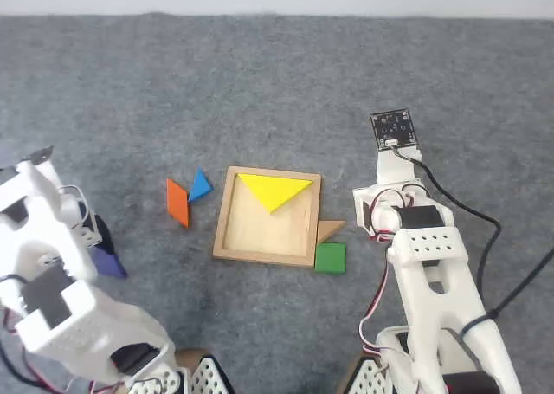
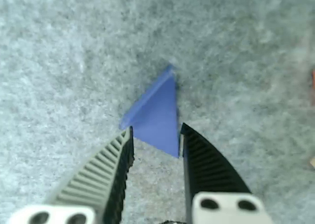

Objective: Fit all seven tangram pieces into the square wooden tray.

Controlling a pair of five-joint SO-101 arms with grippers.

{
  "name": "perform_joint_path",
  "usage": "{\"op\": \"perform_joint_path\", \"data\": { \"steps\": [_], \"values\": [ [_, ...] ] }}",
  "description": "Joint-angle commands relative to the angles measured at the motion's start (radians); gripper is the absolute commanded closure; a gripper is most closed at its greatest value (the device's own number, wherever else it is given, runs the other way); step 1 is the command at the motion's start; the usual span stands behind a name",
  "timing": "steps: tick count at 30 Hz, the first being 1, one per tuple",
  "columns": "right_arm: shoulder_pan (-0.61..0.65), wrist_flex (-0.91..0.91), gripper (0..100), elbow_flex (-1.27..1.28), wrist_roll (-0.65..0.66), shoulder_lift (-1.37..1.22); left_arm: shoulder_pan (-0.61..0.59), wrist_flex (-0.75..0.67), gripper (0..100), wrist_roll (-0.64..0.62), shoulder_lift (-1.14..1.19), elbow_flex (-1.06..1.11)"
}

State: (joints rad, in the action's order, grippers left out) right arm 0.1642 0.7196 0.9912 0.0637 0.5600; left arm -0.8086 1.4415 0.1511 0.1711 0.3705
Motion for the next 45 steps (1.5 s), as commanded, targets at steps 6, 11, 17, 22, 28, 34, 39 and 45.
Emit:
{"op": "perform_joint_path", "data": {
  "steps": [6, 11, 17, 22, 28, 34, 39, 45],
  "values": [
    [0.001, 0.008, 93.6, -0.009, 0.009, 0.044, -0.023, 0.034, 85, -0.008, -0.061, 0.013],
    [0.001, 0.008, 93.6, -0.009, 0.009, 0.044, -0.044, -0.054, 84, -0.031, -0.054, 0.088],
    [0.001, 0.008, 93.6, -0.009, 0.009, 0.044, -0.043, -0.143, 77, -0.058, -0.054, 0.119],
    [0.001, 0.008, 93.6, -0.009, 0.009, 0.042, -0.044, -0.144, 77, -0.046, -0.064, 0.102],
    [0.001, 0.001, 93.6, 0.0, 0.009, 0.042, -0.044, -0.132, 77, 0.143, -0.054, 0.036],
    [0.002, 0.001, 93.6, 0.0, 0.009, 0.042, -0.04, -0.16, 77, 0.261, -0.052, 0.036],
    [0.002, -0.001, 93.6, 0.0, 0.009, 0.042, -0.038, -0.219, 76, 0.334, -0.051, 0.058],
    [0.002, -0.001, 93.6, 0.002, 0.009, 0.041, -0.026, -0.229, 68, 0.399, 0.014, 0.048]
  ]
}}
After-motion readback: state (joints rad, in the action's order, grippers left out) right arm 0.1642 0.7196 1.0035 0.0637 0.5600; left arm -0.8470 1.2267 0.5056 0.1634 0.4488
